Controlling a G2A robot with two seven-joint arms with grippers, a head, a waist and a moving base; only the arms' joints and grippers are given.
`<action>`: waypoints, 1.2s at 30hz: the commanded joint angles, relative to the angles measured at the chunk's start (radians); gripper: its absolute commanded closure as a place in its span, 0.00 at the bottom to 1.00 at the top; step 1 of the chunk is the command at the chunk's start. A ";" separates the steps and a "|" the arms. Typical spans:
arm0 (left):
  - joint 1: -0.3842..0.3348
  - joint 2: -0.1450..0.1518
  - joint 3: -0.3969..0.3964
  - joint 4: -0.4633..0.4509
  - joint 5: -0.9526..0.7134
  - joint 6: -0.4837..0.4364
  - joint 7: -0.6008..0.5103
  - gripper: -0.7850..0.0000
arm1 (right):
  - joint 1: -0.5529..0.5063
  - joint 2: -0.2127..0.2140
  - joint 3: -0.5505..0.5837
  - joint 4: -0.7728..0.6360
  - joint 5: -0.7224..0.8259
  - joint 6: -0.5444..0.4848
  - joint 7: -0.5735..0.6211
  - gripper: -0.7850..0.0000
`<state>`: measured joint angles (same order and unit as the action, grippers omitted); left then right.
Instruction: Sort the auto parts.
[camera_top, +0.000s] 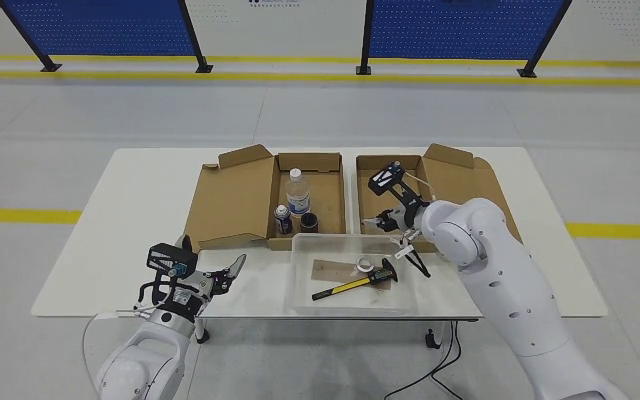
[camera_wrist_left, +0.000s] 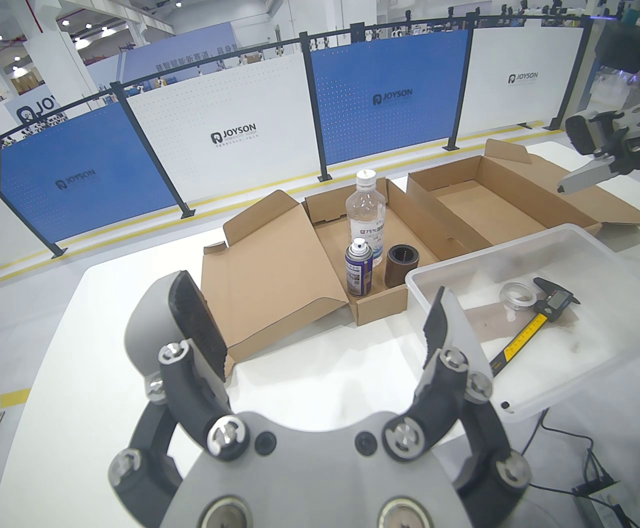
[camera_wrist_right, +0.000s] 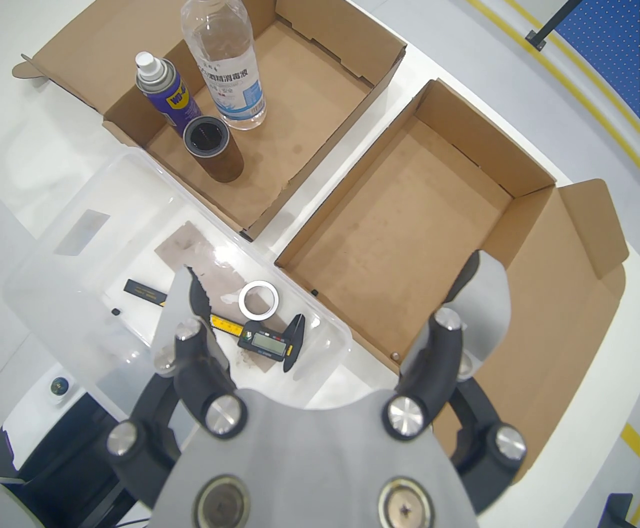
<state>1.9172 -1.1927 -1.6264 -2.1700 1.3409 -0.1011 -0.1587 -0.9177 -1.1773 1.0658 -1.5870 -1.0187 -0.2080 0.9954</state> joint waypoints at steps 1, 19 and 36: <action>0.000 0.000 0.000 0.000 0.000 0.000 0.000 0.00 | 0.000 0.000 0.000 0.000 0.000 0.000 0.000 0.00; 0.000 0.000 0.000 0.000 0.000 0.000 0.000 0.00 | -0.016 -0.026 -0.099 -0.140 -0.007 0.296 0.258 0.00; 0.000 0.000 0.000 0.000 0.000 0.000 0.000 0.00 | 0.007 -0.060 -0.269 0.011 -0.409 0.364 0.335 0.00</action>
<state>1.9172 -1.1927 -1.6264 -2.1700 1.3409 -0.1011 -0.1587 -0.9129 -1.2337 0.8066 -1.5874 -1.4193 0.1611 1.3341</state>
